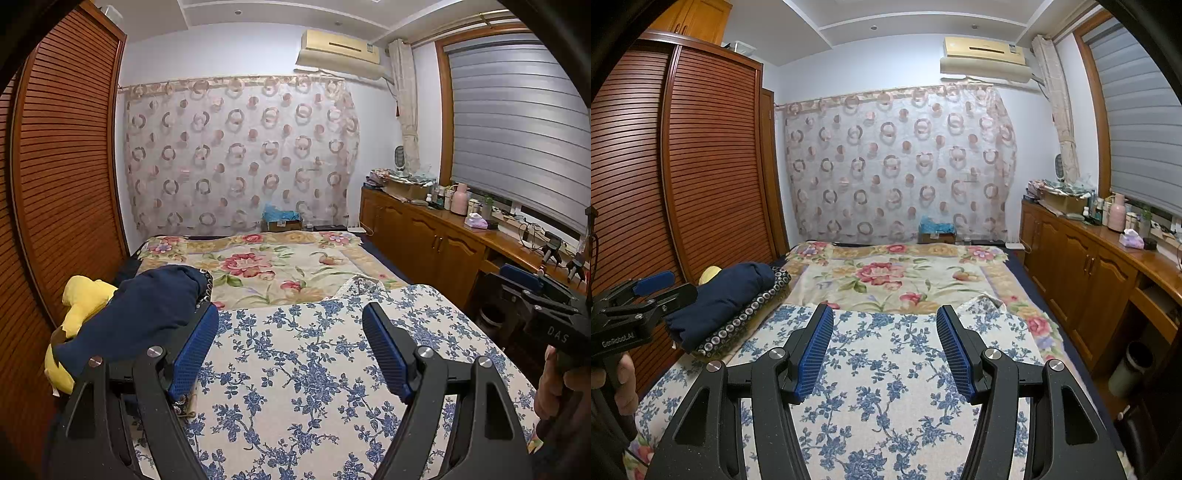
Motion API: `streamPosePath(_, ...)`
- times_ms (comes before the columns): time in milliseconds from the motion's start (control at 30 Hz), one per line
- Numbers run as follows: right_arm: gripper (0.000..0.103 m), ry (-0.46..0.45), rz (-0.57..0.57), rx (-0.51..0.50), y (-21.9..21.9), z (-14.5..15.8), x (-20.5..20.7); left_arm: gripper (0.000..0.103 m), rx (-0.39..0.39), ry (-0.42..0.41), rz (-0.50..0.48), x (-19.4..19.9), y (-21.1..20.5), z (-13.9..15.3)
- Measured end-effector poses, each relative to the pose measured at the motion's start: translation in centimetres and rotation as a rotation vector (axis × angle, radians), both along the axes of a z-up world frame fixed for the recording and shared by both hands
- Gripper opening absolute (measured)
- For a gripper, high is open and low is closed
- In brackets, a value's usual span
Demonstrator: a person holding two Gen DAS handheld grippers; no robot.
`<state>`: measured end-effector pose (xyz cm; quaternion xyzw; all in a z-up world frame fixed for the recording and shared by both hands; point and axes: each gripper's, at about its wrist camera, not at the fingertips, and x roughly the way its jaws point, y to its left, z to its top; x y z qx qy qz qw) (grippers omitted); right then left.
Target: Fold small clothes
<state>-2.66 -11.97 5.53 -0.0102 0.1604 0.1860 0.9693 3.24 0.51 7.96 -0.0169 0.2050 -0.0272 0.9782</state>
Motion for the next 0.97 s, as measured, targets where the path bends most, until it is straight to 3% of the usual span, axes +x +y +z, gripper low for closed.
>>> streamPosePath(967, 0.060, 0.001, 0.005, 0.003, -0.91, 0.01, -0.19, 0.081, 0.001, -0.002, 0.001, 0.05, -0.02, -0.32)
